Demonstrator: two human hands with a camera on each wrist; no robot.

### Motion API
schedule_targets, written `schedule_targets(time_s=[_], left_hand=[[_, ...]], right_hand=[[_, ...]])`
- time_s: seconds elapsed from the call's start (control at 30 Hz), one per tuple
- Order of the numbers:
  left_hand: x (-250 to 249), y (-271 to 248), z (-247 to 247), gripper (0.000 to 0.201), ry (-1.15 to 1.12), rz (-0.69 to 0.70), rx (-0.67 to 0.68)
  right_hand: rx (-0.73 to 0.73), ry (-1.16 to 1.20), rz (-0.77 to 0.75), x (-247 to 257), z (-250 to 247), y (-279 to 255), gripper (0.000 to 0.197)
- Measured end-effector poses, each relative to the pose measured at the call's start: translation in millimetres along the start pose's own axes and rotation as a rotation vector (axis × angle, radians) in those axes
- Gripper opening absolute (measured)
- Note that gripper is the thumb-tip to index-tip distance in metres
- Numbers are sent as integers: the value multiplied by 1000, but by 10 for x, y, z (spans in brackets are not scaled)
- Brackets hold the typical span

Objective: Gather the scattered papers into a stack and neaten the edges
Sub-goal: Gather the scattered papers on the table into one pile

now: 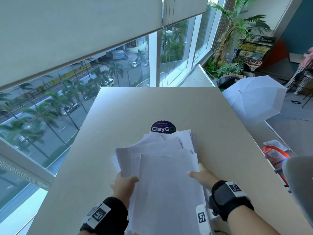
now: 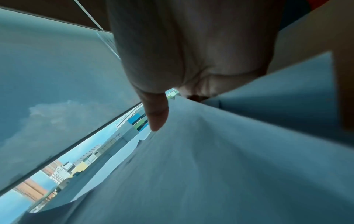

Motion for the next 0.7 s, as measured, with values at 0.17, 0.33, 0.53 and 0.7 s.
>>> schedule_targets(time_s=[0.17, 0.33, 0.53, 0.7], left_hand=[[46, 181, -28, 77, -55, -57, 35], [-142, -67, -90, 54, -135, -162, 52], [71, 184, 34, 71, 118, -7, 42], [100, 328, 53, 71, 206, 54, 0]], right_hand=[[89, 27, -49, 40, 117, -97, 77], [103, 82, -31, 36, 99, -66, 78], [11, -196, 34, 132, 149, 46, 64], [-139, -265, 52, 188, 119, 146, 34]])
Point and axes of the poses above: each hand's wrist, its own y-axis towards the middle knuckle, its own z-axis out of the palm, x = y × z, the point moved 3 cm from there along y, towards the middle knuckle, and after that the axes turned 2 degrees about x, right-handed, at the moved point
